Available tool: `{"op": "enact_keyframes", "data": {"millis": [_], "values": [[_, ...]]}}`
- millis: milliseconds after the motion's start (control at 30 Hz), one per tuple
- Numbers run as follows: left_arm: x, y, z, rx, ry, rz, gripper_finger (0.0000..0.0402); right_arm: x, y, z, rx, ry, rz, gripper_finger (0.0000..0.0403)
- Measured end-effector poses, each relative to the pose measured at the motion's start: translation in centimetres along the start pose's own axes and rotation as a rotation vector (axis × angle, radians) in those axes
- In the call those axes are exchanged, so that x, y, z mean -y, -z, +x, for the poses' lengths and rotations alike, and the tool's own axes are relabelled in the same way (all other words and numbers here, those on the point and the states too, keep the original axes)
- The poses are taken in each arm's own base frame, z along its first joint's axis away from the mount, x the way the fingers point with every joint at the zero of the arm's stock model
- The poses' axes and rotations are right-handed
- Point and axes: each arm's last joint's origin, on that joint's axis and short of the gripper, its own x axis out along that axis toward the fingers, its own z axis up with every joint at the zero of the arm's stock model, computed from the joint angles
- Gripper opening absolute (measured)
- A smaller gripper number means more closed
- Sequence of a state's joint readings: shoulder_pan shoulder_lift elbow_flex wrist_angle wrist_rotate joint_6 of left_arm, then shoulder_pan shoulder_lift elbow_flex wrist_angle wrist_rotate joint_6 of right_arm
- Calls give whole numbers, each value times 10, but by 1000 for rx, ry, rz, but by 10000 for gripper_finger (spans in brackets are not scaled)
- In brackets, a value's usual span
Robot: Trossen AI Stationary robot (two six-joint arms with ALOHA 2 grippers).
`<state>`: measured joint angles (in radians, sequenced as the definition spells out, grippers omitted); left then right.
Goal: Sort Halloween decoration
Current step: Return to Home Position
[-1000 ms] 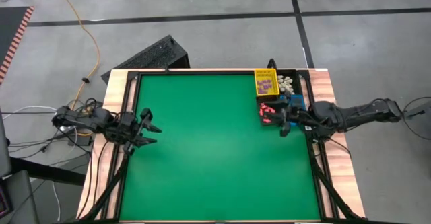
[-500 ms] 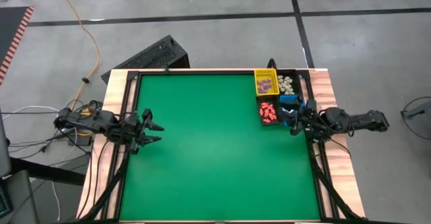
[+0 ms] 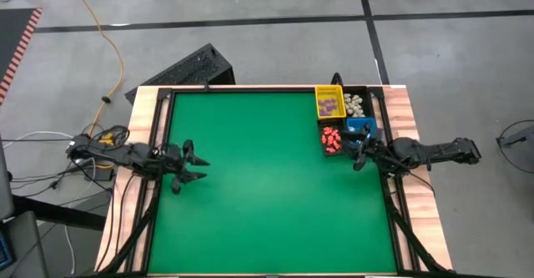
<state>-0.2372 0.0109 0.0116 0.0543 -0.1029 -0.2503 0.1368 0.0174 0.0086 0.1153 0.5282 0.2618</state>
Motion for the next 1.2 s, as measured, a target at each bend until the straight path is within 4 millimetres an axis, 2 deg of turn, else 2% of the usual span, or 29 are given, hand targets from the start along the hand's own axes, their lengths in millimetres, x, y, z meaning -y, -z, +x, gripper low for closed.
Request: {"op": "enact_keyframes", "data": {"millis": [100, 367, 633, 1200], "values": [[1, -1, -1, 16, 15, 4, 180, 1, 3, 0, -24, 6, -14, 224], [-3, -3, -1, 58, -147, 17, 180, 0, 4, 0, -39, -1, -79, 224], [-2, -2, -1, 52, -97, -160, 180, 0, 4, 0, -35, -2, -77, 224], [-2, -1, -1, 47, -95, -158, 180, 0, 4, 0, -35, -2, -78, 224]]}}
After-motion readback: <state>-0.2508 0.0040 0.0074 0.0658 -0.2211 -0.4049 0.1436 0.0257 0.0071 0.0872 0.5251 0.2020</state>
